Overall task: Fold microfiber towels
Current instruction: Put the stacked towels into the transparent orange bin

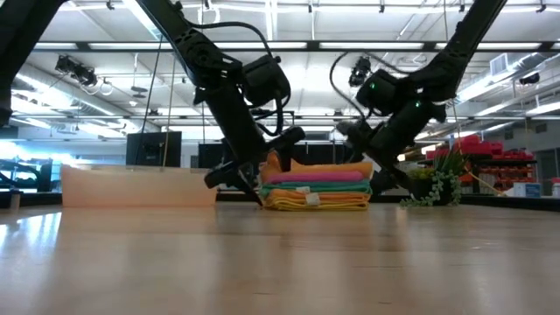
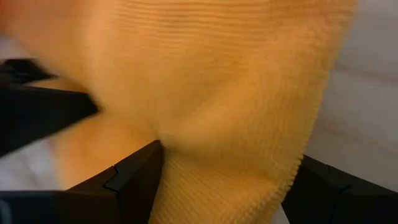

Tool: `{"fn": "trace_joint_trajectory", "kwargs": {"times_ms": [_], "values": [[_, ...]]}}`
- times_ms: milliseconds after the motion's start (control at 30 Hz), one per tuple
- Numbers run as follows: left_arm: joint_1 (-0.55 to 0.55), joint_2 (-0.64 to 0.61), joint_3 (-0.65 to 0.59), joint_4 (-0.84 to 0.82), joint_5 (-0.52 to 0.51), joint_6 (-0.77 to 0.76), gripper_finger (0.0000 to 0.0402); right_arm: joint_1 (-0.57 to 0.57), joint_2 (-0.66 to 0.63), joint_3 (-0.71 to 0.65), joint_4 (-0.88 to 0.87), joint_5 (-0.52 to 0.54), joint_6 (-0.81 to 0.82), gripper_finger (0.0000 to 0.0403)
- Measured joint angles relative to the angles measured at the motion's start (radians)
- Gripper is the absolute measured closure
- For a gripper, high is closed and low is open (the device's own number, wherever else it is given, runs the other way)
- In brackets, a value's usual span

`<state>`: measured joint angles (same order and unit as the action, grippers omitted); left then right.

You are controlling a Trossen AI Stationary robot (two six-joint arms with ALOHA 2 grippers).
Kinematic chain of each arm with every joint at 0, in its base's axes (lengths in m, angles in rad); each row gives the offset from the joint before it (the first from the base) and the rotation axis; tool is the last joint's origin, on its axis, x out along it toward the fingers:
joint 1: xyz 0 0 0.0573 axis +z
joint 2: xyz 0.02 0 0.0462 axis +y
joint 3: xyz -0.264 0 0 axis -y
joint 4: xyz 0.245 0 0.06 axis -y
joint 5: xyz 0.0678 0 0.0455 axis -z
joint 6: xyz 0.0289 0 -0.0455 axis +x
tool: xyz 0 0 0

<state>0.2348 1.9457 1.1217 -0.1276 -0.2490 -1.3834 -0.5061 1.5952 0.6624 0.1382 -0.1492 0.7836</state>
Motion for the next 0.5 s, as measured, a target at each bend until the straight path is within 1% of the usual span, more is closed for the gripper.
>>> {"fn": "trace_joint_trajectory", "kwargs": {"times_ms": [100,267,333,467,500], "values": [[0.0,0.0,0.0,0.003,0.007,0.003,0.0111,0.004,0.059,0.001,0.012,0.002,0.021,0.0116],[0.0,0.0,0.0,0.002,0.022,0.009,0.0111,0.023,0.126,0.004,0.105,0.01,0.048,0.0116],[0.0,0.0,0.0,0.01,0.043,0.016,0.0111,0.024,0.137,0.004,0.129,0.008,0.054,0.0116],[-0.002,0.017,0.0,0.043,0.049,0.031,0.0111,0.025,0.134,0.002,0.134,0.003,0.055,0.0116],[-0.002,0.026,0.0,0.056,0.066,0.032,0.0111,0.029,0.133,0.002,0.136,0.004,0.056,0.0116]]}}
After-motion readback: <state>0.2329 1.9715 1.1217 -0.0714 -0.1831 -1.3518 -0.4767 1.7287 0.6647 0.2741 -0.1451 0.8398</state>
